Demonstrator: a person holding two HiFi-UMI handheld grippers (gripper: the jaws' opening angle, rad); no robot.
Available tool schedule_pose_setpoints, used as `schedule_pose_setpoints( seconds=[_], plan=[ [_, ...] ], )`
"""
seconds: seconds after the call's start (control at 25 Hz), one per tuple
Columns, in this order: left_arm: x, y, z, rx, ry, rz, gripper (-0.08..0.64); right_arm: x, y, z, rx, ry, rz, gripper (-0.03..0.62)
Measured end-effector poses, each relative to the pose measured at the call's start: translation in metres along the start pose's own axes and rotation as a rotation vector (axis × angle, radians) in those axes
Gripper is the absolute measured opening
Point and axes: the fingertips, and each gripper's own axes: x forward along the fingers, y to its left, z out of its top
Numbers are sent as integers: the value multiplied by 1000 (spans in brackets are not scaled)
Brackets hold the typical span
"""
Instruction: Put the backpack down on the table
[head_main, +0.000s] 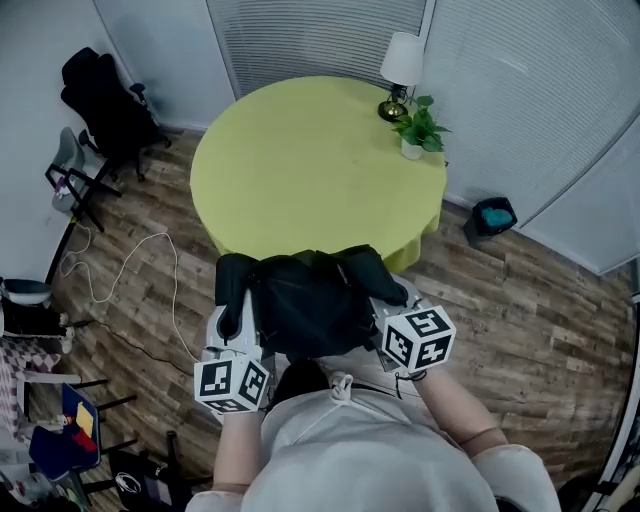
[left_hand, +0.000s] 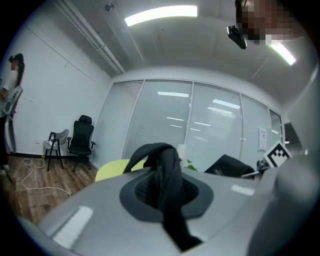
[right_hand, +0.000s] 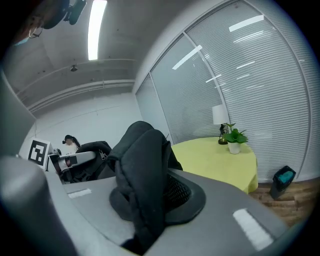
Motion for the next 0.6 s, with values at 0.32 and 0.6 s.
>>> schedule_pose_setpoints(
  seconds=[0.32,0.6],
  plan=[
    [116,31,23,-4,-8,-108,18,74,-42,48,24,-48,-103,31],
    [229,73,58,9,9,-201,18,167,-67,104,59,-66,-192,31]
  ],
)
